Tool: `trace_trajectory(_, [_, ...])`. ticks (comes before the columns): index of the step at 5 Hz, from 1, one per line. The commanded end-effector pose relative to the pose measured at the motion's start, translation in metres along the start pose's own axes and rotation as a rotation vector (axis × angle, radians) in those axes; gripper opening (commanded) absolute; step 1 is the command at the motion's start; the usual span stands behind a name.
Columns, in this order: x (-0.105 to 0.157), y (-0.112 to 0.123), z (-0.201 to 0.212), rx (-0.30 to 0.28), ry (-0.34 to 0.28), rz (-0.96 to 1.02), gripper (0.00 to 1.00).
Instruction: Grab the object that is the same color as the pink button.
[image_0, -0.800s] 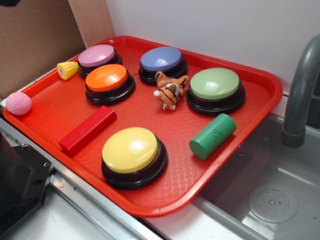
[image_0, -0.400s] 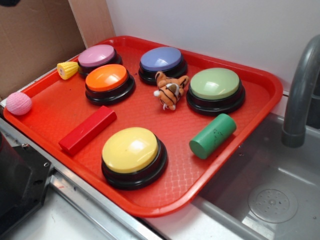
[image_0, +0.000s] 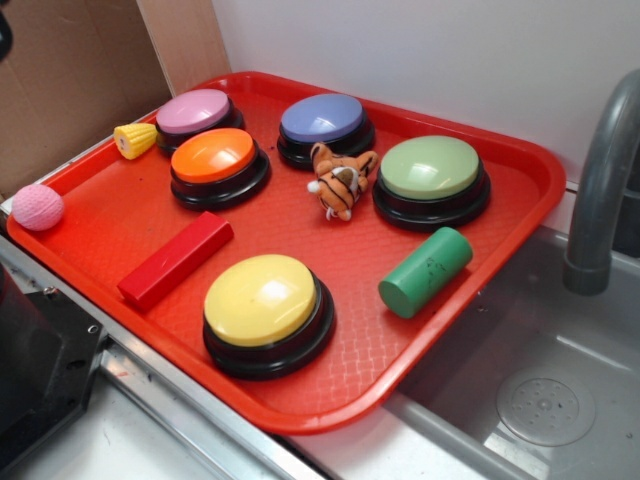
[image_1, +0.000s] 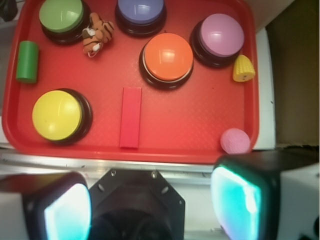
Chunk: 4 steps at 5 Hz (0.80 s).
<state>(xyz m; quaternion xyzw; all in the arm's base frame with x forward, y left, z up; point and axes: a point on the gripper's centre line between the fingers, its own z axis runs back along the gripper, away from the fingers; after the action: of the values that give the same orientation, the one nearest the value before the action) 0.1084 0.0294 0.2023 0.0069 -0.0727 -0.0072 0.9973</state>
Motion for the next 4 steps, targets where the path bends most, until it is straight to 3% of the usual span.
trace_trajectory(1, [0.003,0.047,-0.050,0.126,0.037,0.060,1.00])
trace_trajectory(2, [0.002,0.064,-0.071,0.161,0.057,0.059,1.00])
trace_trajectory(3, [-0.007,0.089,-0.098,0.260,0.088,0.080,1.00])
trace_trajectory(4, [-0.011,0.102,-0.120,0.289,0.111,0.100,1.00])
